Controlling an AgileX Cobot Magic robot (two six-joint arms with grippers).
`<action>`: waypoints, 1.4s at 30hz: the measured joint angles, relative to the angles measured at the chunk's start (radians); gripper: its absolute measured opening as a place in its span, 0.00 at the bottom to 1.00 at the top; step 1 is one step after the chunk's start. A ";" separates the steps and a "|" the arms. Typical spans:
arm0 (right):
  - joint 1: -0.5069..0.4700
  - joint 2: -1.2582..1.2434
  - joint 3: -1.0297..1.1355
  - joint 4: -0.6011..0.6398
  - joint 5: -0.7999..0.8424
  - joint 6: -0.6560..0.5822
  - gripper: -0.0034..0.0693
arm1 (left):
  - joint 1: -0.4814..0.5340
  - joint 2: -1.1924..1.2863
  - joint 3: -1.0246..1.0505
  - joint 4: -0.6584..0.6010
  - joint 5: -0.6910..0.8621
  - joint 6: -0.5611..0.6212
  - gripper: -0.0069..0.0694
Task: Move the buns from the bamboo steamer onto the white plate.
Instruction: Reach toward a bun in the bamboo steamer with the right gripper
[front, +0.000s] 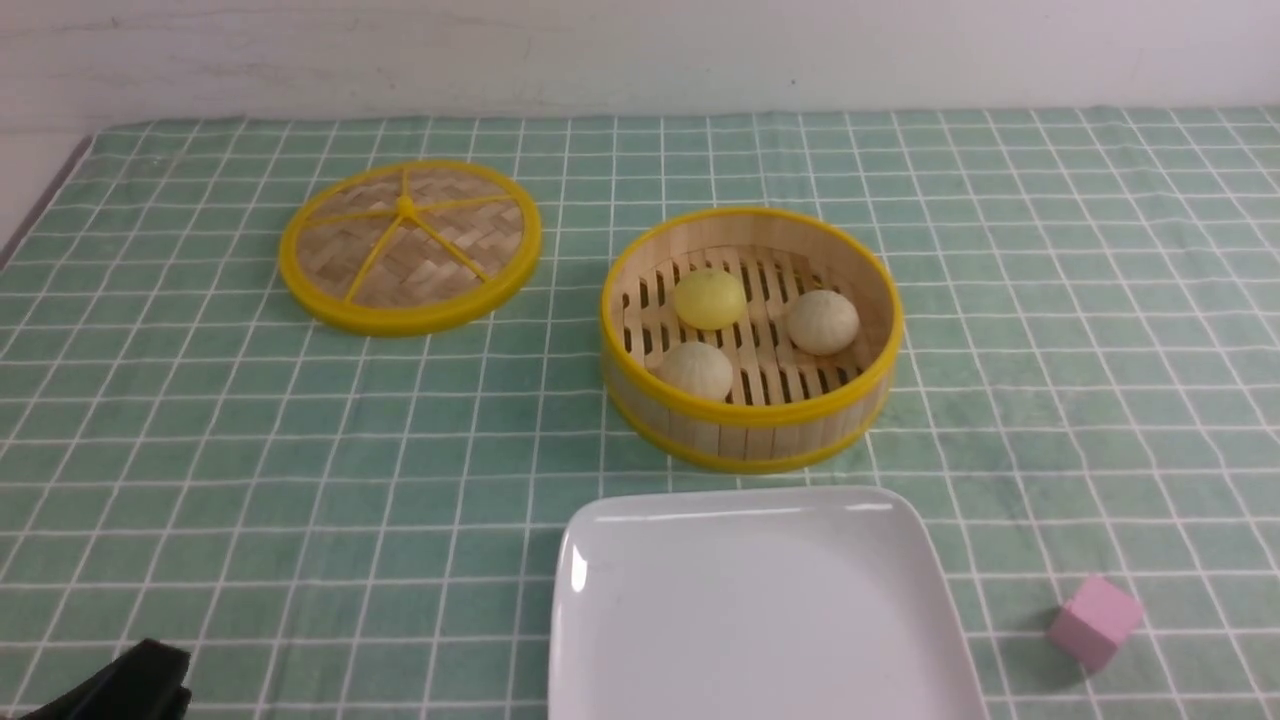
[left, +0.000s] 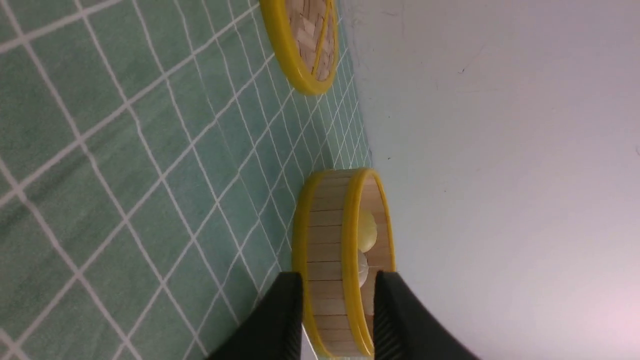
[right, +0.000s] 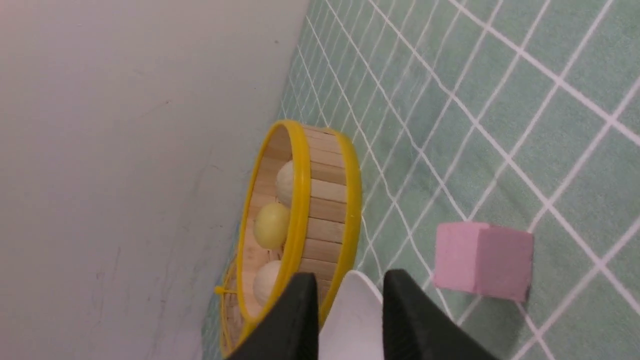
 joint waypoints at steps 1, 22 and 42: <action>0.000 0.000 -0.062 0.002 -0.033 -0.093 0.22 | 0.000 0.000 -0.070 0.005 0.010 0.061 0.32; 0.171 1.214 -0.898 0.142 0.709 -1.030 0.09 | 0.000 0.824 -0.527 0.263 0.664 0.531 0.09; 0.438 1.995 -1.698 -0.698 0.519 -0.427 0.59 | 0.000 0.836 -0.532 0.243 0.668 0.558 0.12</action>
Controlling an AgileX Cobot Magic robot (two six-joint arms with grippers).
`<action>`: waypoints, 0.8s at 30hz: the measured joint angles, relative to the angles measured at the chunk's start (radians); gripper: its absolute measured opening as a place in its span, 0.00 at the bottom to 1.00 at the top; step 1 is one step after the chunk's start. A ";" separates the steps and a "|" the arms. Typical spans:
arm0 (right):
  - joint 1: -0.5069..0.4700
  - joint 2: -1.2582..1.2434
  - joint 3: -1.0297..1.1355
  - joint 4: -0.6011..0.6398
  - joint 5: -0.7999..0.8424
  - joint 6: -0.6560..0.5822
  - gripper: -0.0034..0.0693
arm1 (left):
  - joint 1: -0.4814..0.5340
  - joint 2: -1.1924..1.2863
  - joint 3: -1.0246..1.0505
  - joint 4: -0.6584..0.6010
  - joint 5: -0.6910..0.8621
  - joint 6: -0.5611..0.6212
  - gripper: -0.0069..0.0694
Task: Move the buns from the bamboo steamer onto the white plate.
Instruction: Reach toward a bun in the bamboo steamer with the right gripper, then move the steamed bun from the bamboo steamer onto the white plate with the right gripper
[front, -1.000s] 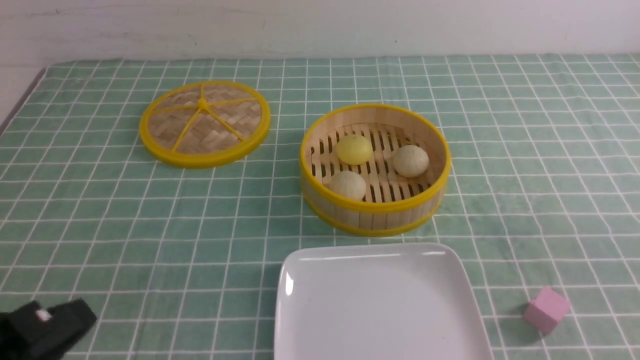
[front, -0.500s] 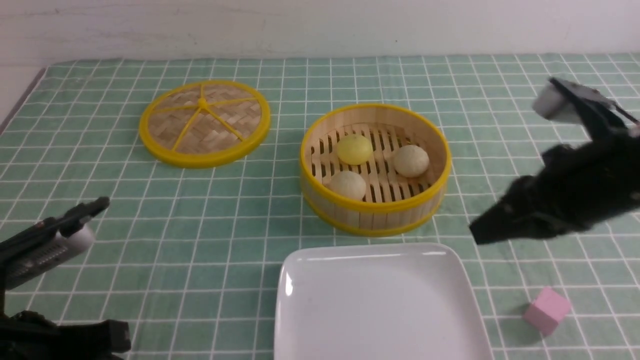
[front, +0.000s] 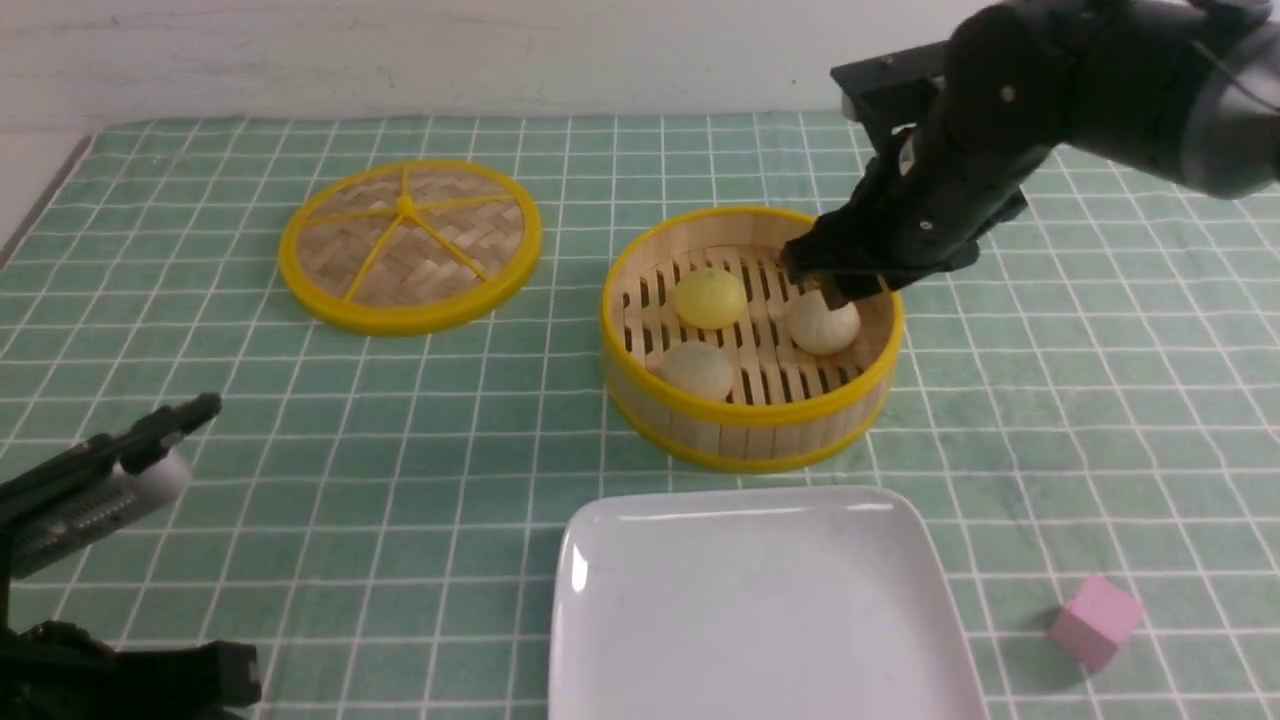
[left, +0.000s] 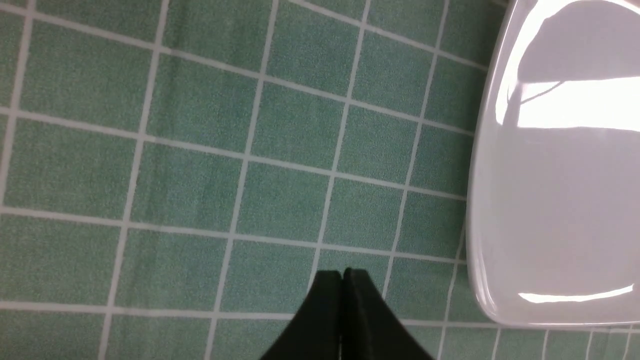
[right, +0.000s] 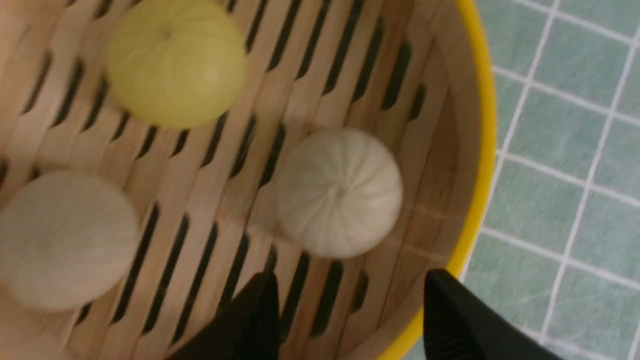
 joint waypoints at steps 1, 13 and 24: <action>0.000 0.018 -0.008 -0.021 -0.016 0.017 0.59 | 0.000 0.000 0.000 0.000 -0.006 0.000 0.12; 0.000 0.118 -0.018 -0.001 -0.069 0.042 0.08 | 0.000 0.000 0.000 0.000 -0.034 0.000 0.14; 0.056 -0.348 0.288 0.159 0.107 0.017 0.07 | 0.000 0.000 0.000 0.000 -0.053 0.000 0.16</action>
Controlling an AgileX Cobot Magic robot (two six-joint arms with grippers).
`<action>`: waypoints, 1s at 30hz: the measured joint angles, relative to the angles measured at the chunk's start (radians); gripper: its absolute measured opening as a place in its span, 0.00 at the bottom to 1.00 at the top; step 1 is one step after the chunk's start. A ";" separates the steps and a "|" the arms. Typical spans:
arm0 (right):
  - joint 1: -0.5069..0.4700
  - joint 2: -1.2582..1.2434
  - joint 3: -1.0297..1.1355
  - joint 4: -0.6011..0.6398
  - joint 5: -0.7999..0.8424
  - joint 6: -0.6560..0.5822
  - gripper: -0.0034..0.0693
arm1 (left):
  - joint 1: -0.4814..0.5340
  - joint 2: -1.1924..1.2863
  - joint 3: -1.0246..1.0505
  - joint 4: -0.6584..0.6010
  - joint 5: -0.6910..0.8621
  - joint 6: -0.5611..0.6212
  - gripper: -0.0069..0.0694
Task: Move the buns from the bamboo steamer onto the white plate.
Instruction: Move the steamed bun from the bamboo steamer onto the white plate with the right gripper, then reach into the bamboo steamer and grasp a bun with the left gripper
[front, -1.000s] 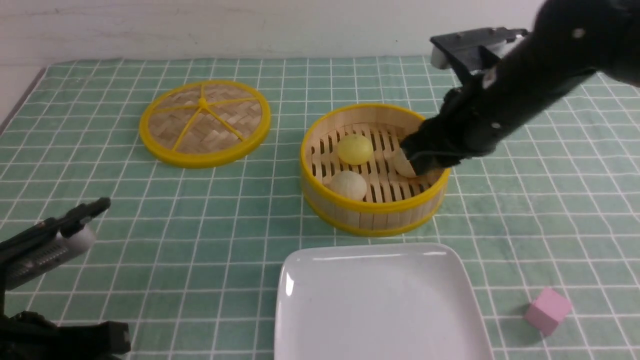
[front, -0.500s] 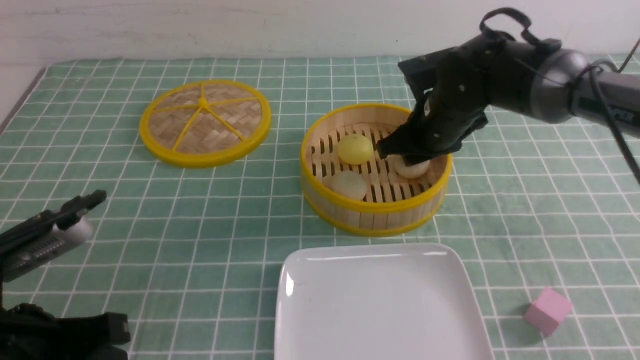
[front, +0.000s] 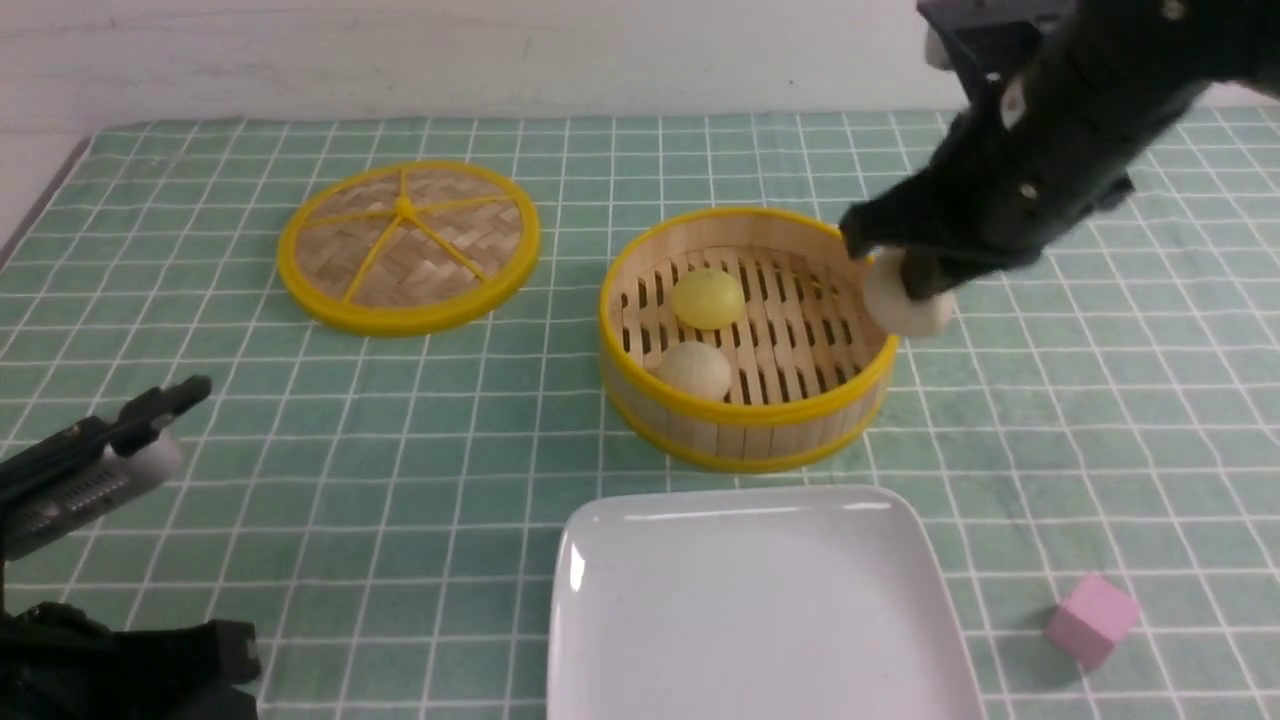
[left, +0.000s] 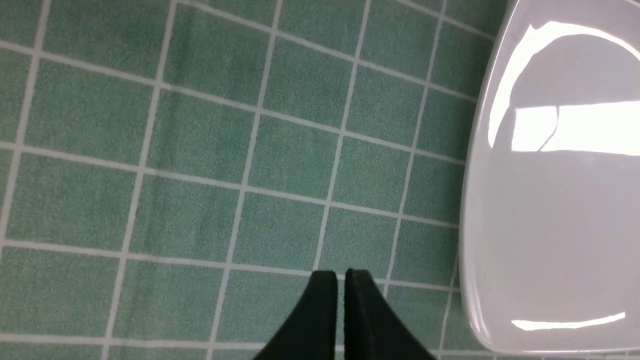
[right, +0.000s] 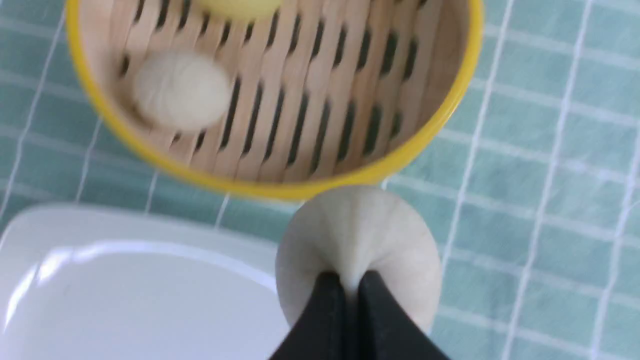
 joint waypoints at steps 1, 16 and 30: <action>0.005 -0.007 0.017 0.006 -0.007 0.000 0.07 | 0.000 0.000 0.000 0.000 -0.002 0.000 0.16; 0.133 -0.022 0.491 0.107 -0.413 0.004 0.52 | 0.000 0.000 0.000 -0.003 -0.087 -0.001 0.19; 0.133 -0.568 0.394 -0.182 0.174 -0.021 0.03 | -0.014 0.267 -0.340 -0.111 -0.003 0.193 0.12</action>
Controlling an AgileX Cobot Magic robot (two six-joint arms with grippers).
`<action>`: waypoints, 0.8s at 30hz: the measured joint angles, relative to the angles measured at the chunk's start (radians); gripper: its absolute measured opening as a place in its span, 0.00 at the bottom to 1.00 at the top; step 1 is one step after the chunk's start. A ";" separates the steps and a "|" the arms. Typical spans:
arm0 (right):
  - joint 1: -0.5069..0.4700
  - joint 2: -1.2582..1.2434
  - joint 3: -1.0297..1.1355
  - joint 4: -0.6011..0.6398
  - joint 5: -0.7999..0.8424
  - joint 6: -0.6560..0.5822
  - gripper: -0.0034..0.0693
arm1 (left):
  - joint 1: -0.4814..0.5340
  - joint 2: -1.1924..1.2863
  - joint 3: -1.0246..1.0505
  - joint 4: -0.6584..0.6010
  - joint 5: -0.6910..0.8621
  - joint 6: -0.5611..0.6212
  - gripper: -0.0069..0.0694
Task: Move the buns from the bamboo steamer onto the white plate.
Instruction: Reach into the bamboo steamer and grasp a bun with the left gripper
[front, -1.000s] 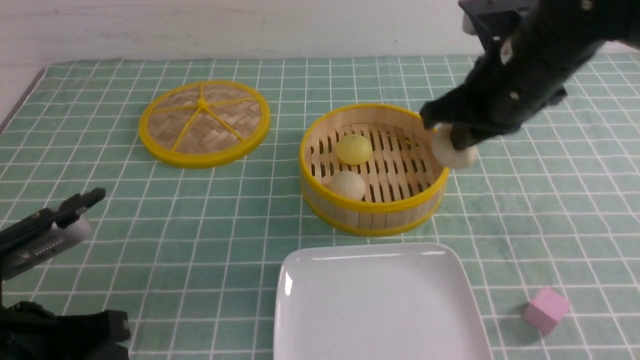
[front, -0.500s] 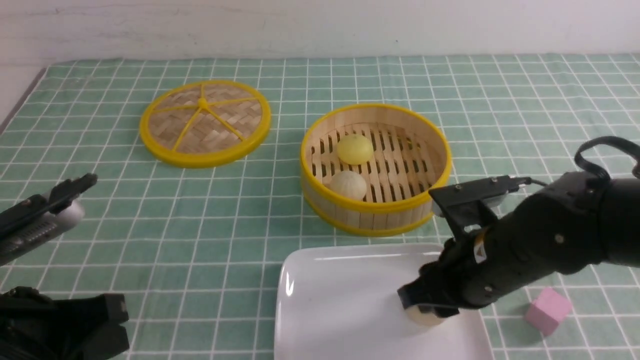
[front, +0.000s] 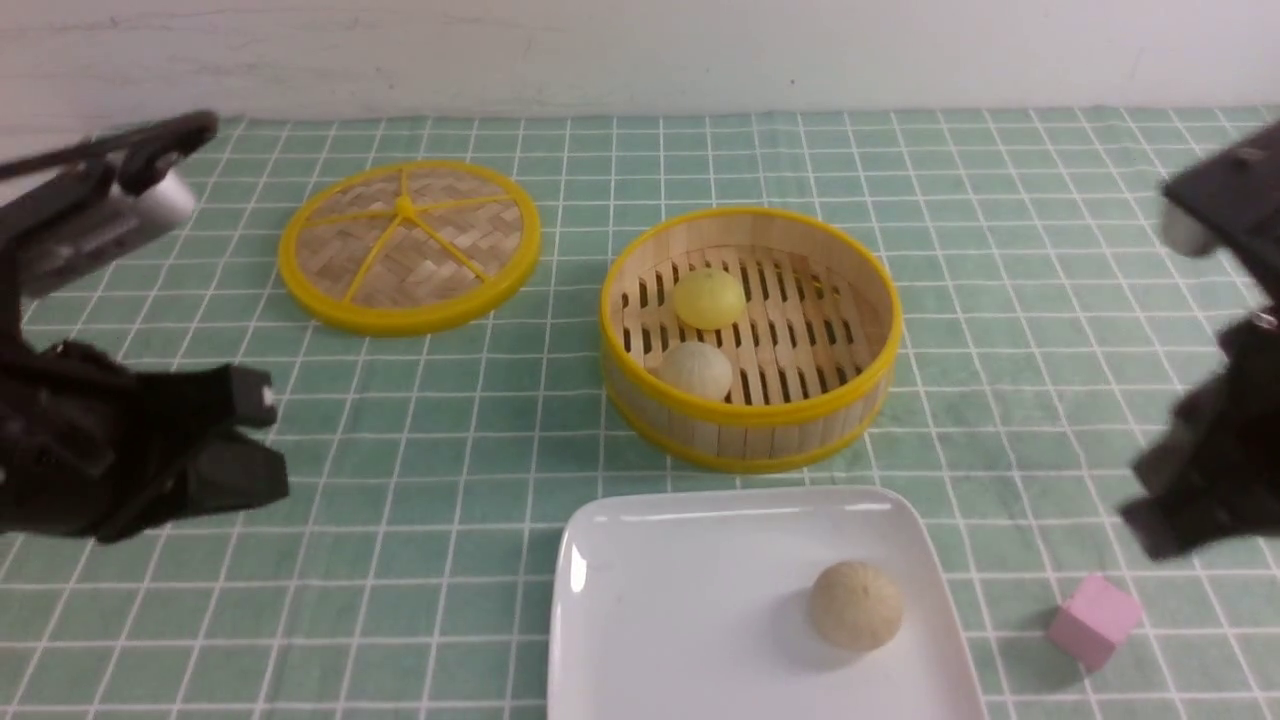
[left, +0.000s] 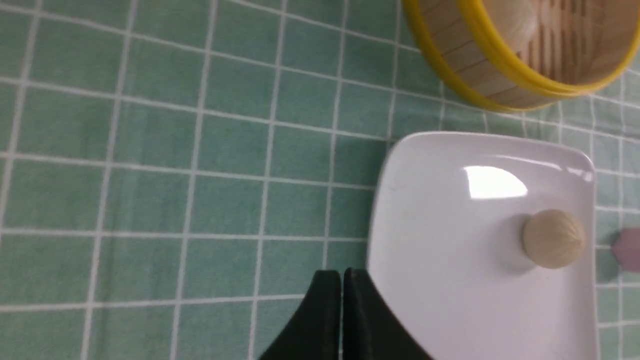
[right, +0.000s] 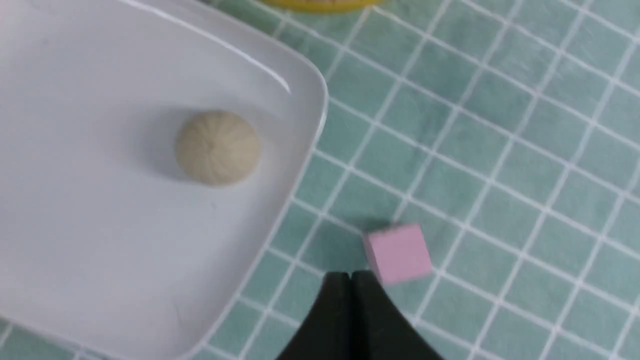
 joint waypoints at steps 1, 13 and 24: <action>0.000 -0.035 0.026 -0.001 0.014 0.005 0.03 | -0.021 0.044 -0.025 -0.015 0.017 0.022 0.11; 0.000 -0.241 0.290 -0.005 0.010 0.097 0.03 | -0.434 0.639 -0.591 0.073 0.019 0.050 0.17; 0.000 -0.241 0.293 -0.006 -0.067 0.101 0.04 | -0.574 0.955 -0.968 0.461 0.019 -0.190 0.54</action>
